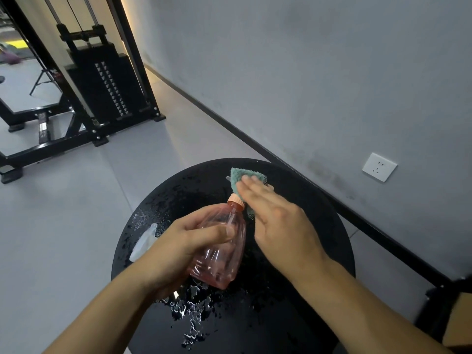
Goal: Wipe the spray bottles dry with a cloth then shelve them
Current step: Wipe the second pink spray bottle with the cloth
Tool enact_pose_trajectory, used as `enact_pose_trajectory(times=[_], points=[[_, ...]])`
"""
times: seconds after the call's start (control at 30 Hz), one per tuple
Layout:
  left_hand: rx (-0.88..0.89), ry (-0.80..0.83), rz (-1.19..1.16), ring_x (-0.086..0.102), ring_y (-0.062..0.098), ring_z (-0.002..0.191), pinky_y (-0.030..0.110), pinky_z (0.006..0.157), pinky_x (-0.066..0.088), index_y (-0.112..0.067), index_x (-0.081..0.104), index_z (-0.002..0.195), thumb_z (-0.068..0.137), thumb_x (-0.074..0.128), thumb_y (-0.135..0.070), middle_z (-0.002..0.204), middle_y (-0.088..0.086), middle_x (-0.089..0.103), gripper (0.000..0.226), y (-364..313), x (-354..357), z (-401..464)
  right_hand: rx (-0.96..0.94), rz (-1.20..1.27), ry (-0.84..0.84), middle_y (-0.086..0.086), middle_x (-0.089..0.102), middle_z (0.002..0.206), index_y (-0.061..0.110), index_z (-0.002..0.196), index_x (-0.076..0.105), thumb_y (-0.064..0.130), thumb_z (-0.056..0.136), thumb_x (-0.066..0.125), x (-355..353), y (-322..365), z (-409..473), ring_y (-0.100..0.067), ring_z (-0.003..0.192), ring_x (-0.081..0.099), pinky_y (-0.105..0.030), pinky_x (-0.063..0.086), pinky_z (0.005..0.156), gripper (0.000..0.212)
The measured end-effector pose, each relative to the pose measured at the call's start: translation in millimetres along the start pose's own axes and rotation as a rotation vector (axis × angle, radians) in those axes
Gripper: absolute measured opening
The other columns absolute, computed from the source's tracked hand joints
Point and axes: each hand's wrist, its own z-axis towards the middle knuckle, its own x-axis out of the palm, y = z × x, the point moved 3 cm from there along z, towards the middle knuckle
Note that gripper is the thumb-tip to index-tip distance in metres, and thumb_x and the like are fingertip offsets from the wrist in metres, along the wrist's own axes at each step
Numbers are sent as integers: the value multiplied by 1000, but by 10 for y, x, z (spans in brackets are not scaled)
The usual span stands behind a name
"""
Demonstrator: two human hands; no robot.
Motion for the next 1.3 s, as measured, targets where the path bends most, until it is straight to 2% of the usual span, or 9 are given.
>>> enact_pose_trajectory(times=[0.17, 0.3, 0.47, 0.6, 0.73, 0.87, 0.97, 1.13, 1.3], points=[[-5, -13, -6, 75, 31, 93, 44, 75, 62, -25, 76, 127, 77, 79, -18, 114, 17, 77, 50, -4, -15, -11, 80, 31, -54, 4, 50, 149, 17, 145, 52, -7, 89, 62, -70, -89, 35, -4, 141, 40, -26, 35, 116, 62], [4, -12, -7, 74, 33, 95, 45, 77, 62, -25, 77, 126, 78, 79, -18, 119, 20, 76, 49, 8, -8, -12, 14, 64, 3, 8, 48, 149, 20, 145, 52, -1, 95, 59, -6, 44, -6, 0, 141, 37, -12, 24, 116, 54], [15, -31, -15, 74, 31, 91, 47, 79, 61, -27, 78, 123, 77, 78, -19, 112, 16, 77, 46, -13, 7, 1, 131, 80, -62, 9, 50, 149, 22, 144, 53, -6, 92, 58, -110, -133, 70, 1, 139, 40, -22, 32, 117, 58], [16, -17, -16, 73, 31, 93, 48, 82, 59, -27, 78, 122, 77, 78, -19, 116, 19, 76, 46, 6, 45, 8, 39, 101, 15, 10, 48, 150, 22, 145, 52, -2, 95, 57, -41, 13, 18, 3, 140, 38, -20, 30, 117, 55], [31, -23, -16, 74, 31, 91, 47, 78, 60, -27, 77, 124, 76, 79, -20, 111, 17, 77, 48, -25, 10, 19, 107, 112, -71, 10, 52, 147, 21, 141, 56, -5, 91, 60, -145, -135, 75, 1, 137, 43, -26, 38, 115, 57], [44, -40, -39, 72, 32, 89, 47, 78, 58, -26, 77, 123, 77, 78, -20, 110, 17, 76, 47, -40, 19, 28, 118, 111, -42, 12, 50, 148, 23, 143, 54, -5, 93, 59, -98, -68, 47, 4, 138, 40, -18, 34, 114, 57], [68, -92, -68, 72, 35, 91, 47, 77, 61, -24, 77, 124, 76, 78, -21, 114, 22, 75, 48, -47, -33, 54, 118, 121, -25, 12, 52, 145, 22, 140, 57, -7, 92, 59, -59, -81, 27, 7, 135, 41, -12, 31, 113, 57], [102, -125, -90, 75, 34, 92, 44, 75, 61, -20, 73, 129, 78, 80, -25, 111, 19, 75, 53, -101, -89, 60, 141, 164, -44, 10, 55, 143, 21, 138, 59, -8, 92, 58, -88, -116, 21, 5, 133, 44, -16, 36, 112, 55], [177, -284, 104, 80, 32, 95, 45, 71, 64, -31, 71, 126, 80, 85, -33, 113, 6, 80, 48, -163, -109, 28, 163, 273, -218, 10, 58, 140, 20, 137, 61, -3, 96, 58, -228, -120, 98, 5, 130, 50, -15, 42, 106, 46]])
